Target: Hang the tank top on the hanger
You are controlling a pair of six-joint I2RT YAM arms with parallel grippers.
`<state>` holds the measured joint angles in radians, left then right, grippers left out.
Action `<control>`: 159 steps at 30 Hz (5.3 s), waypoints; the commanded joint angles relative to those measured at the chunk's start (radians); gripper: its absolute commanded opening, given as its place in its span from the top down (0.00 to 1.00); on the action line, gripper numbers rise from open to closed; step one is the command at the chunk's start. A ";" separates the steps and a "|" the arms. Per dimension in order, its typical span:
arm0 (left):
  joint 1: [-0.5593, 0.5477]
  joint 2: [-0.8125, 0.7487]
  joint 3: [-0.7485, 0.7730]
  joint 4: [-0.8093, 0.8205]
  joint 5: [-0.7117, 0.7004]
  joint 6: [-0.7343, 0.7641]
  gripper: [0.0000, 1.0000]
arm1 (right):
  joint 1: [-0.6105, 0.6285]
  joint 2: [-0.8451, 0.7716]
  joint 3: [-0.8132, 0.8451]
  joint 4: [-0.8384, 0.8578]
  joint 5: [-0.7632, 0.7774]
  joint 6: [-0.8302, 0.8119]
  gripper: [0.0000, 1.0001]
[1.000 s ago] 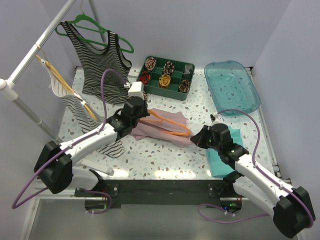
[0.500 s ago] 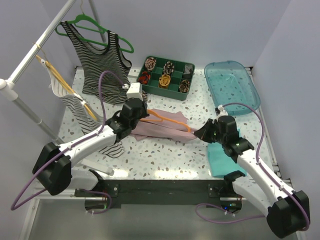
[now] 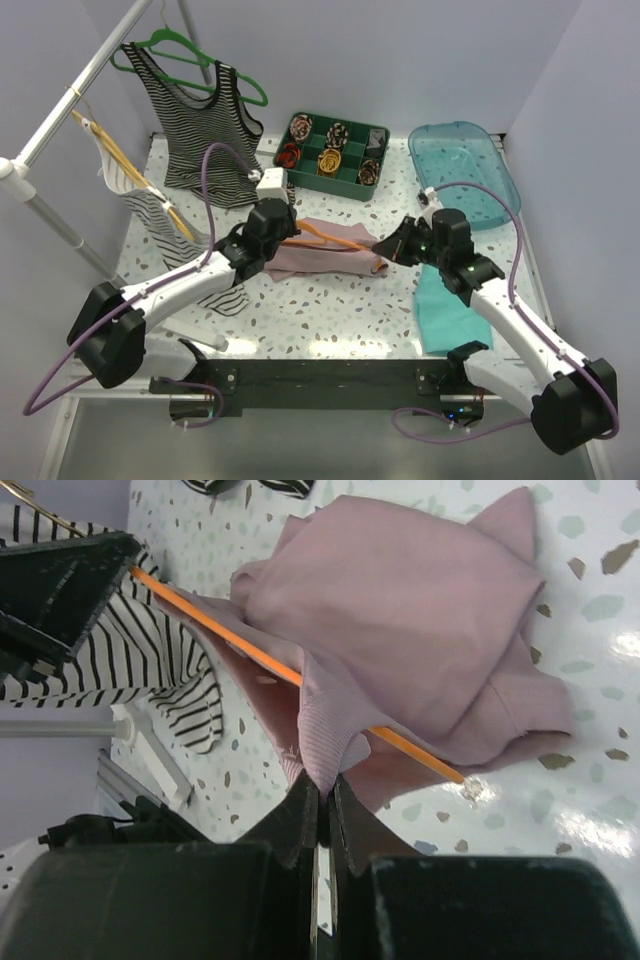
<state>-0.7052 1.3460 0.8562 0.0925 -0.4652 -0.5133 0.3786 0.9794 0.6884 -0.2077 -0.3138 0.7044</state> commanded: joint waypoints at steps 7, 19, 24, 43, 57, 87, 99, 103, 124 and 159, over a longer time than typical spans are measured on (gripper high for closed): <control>-0.051 0.021 0.084 0.021 -0.050 0.013 1.00 | 0.140 0.110 0.128 0.248 0.008 0.113 1.00; -0.086 -0.027 0.158 -0.030 -0.073 0.068 1.00 | 0.141 0.004 0.068 0.137 0.171 0.040 0.40; -0.091 -0.030 0.167 -0.050 -0.084 0.078 1.00 | 0.131 -0.057 0.112 -0.008 0.266 -0.031 0.37; -0.146 -0.039 0.535 -0.361 -0.018 0.260 1.00 | 0.138 -0.007 0.352 -0.071 -0.196 -0.635 0.27; -0.149 -0.071 0.609 -0.385 0.071 0.303 1.00 | 0.229 0.068 0.408 -0.104 -0.056 -0.680 0.34; -0.146 -0.127 0.669 -0.424 -0.090 0.401 1.00 | 0.246 0.013 0.315 -0.160 -0.107 -0.649 0.52; -0.146 -0.123 0.679 -0.424 -0.101 0.421 1.00 | 0.329 0.045 0.355 -0.211 0.054 -0.669 0.65; -0.145 -0.125 0.676 -0.427 -0.101 0.423 1.00 | 0.330 0.024 0.355 -0.191 0.076 -0.671 0.69; -0.145 -0.123 0.678 -0.415 -0.104 0.409 0.87 | 0.335 0.002 0.356 -0.116 0.031 -0.646 1.00; -0.145 -0.456 0.669 -0.168 0.116 0.450 0.06 | 0.423 0.191 0.756 -0.239 0.073 -0.677 1.00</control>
<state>-0.8520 0.9634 1.5108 -0.2337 -0.3626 -0.0891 0.7433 1.1149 1.2537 -0.4675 -0.2523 0.0704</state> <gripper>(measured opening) 0.940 0.044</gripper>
